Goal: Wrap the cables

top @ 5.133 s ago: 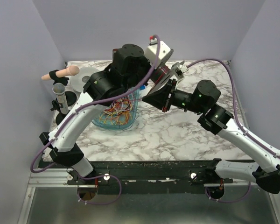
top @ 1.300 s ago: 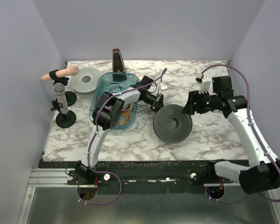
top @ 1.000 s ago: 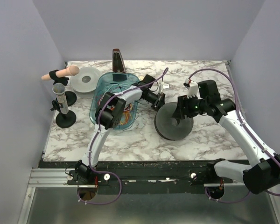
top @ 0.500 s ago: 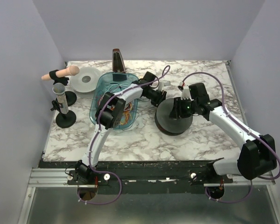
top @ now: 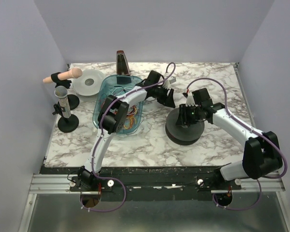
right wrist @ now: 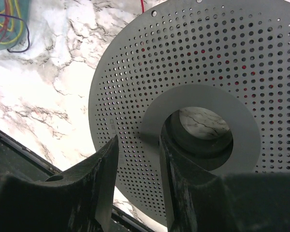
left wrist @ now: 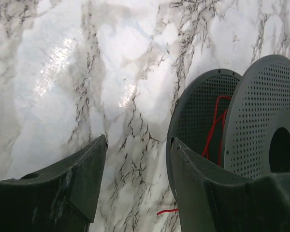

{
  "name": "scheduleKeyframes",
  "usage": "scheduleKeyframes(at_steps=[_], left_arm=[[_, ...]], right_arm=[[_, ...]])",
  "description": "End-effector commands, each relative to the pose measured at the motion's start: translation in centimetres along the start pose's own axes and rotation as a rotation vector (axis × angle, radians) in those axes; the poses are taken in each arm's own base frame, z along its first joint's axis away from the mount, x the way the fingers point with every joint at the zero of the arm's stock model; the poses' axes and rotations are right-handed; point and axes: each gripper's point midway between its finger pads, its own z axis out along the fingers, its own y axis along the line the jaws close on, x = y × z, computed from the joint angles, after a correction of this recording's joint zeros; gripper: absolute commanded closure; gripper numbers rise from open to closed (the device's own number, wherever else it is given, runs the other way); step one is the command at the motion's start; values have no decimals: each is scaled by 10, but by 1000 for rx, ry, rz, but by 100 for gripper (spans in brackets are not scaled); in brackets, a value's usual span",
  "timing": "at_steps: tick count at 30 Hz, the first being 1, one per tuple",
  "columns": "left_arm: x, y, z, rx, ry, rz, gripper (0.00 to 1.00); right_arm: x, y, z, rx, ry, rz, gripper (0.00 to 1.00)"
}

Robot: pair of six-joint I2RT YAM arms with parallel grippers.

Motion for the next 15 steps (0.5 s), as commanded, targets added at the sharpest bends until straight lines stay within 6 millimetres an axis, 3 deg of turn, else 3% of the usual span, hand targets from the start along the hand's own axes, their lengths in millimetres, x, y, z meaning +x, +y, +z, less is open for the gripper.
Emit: scheduleKeyframes(at_steps=[1, 9, 13, 15], left_arm=[[-40, 0, -14, -40, -101, 39, 37], [-71, -31, -53, -40, -115, 91, 38], [-67, -51, -85, -87, -66, 118, 39], [-57, -62, -98, -97, -21, 120, 40]], right_arm=[[-12, 5, -5, 6, -32, -9, 53], [-43, 18, -40, 21, -127, -36, 50], [-58, 0, -62, 128, -145, -23, 45], [-60, -21, -64, 155, -133, -1, 41]])
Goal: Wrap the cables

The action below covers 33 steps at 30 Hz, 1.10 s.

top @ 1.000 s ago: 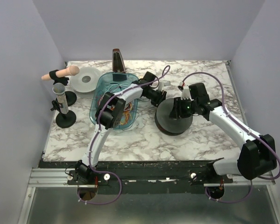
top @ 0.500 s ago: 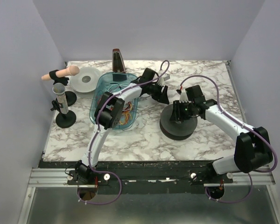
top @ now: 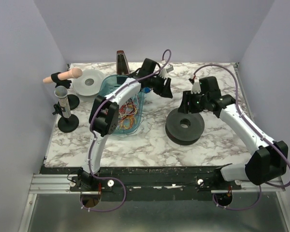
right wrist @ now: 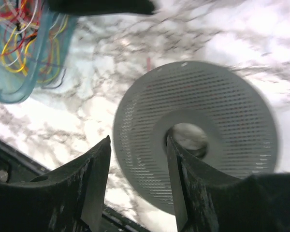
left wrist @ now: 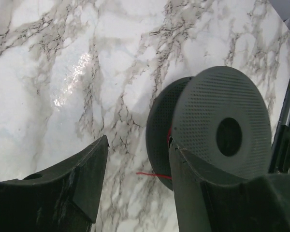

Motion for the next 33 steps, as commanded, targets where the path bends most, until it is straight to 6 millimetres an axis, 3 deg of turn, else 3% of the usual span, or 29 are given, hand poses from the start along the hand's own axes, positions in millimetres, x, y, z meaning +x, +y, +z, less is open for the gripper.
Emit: scheduleKeyframes(at_steps=[1, 5, 9, 13, 17, 21, 27, 33], left_arm=[[-10, -38, -58, -41, 54, 93, 40], [29, -70, -80, 10, 177, 72, 46], [90, -111, -91, 109, 329, 66, 50], [143, -142, -83, 184, 455, 108, 52], [159, -145, -70, 187, 480, 102, 53], [167, -136, -49, 160, 477, 88, 53], [148, -134, -27, 157, 433, 55, 54], [136, -105, -17, 65, 416, 72, 55]], right_arm=[[-5, -47, -12, 116, 31, 37, 40], [0, -95, -1, 158, 81, 100, 36], [8, -104, 10, 68, 83, 169, 35], [27, -115, 17, 114, 96, 196, 36], [51, -131, 18, 208, 115, 219, 37], [60, -123, 17, 182, 98, 243, 41], [54, -115, -5, 213, -6, 282, 44], [64, -99, -18, 171, -44, 310, 44]])
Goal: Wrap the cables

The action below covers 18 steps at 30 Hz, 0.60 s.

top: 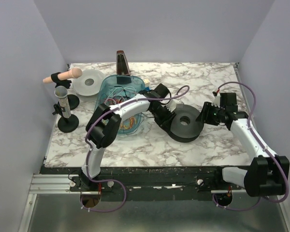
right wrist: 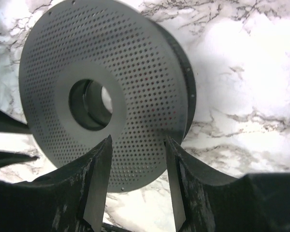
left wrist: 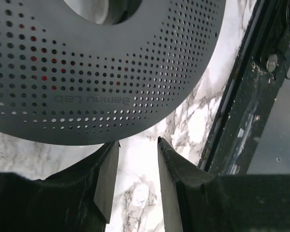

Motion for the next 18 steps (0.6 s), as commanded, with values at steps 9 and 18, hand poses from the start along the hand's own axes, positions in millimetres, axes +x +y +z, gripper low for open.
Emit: scheduleKeyframes(at_steps=[9, 18], left_arm=[[-37, 60, -19, -180, -70, 23, 55], [-51, 63, -38, -218, -122, 49, 55]], right_arm=[[16, 23, -22, -95, -30, 84, 44], [-17, 4, -59, 69, -144, -8, 38]])
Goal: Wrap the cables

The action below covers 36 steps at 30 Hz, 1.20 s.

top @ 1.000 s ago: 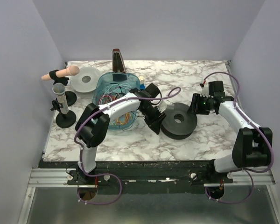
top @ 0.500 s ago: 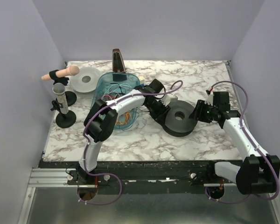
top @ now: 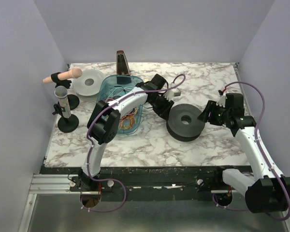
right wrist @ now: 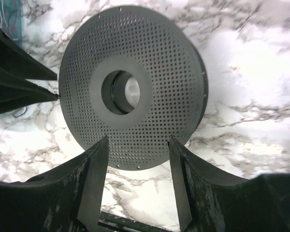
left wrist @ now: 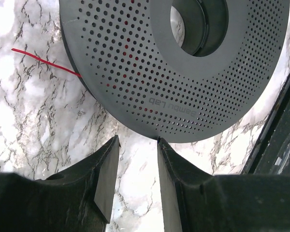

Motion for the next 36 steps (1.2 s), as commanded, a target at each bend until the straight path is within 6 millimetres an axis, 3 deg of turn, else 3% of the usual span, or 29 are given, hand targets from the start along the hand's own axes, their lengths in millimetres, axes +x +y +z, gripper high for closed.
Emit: scheduleKeyframes(at_steps=[1, 5, 7, 8, 9, 11, 13, 17, 18, 23, 26, 30, 36], left_arm=[[-11, 6, -17, -52, -37, 32, 55], [-15, 9, -58, -117, -108, 32, 49], [-19, 6, -90, -179, -156, 88, 43], [-24, 0, -116, -228, -195, 144, 39], [-24, -4, -138, -272, -217, 192, 36], [-12, -5, -169, -369, -214, 297, 29], [-2, -10, -218, -519, -255, 392, 20], [25, -18, -295, -783, -384, 453, 1], [29, -20, -309, -837, -440, 442, 1], [67, -12, -340, -1071, -777, 180, 1], [101, 2, -340, -1157, -937, 20, 1], [153, 33, -318, -1247, -982, -140, 1], [192, 52, -297, -1270, -1095, -286, 1]], right_arm=[[-16, -19, -18, 125, -56, -55, 37], [-32, -33, -25, 144, -143, -62, 30], [-45, -32, -31, 138, -224, -90, 24], [-52, -30, -35, 132, -270, -109, 21], [-62, -26, -41, 125, -324, -127, 0], [-74, -21, -50, 108, -415, -158, 0], [-83, -14, -56, 81, -490, -196, 0], [-85, -4, -60, 17, -574, -251, 0], [-84, 0, -60, -4, -593, -268, 0], [-75, 9, -61, -75, -677, -340, 0], [-69, 11, -63, -101, -737, -371, 0], [-54, 3, -57, -101, -794, -361, 0], [-37, -17, -45, -58, -835, -321, 0]])
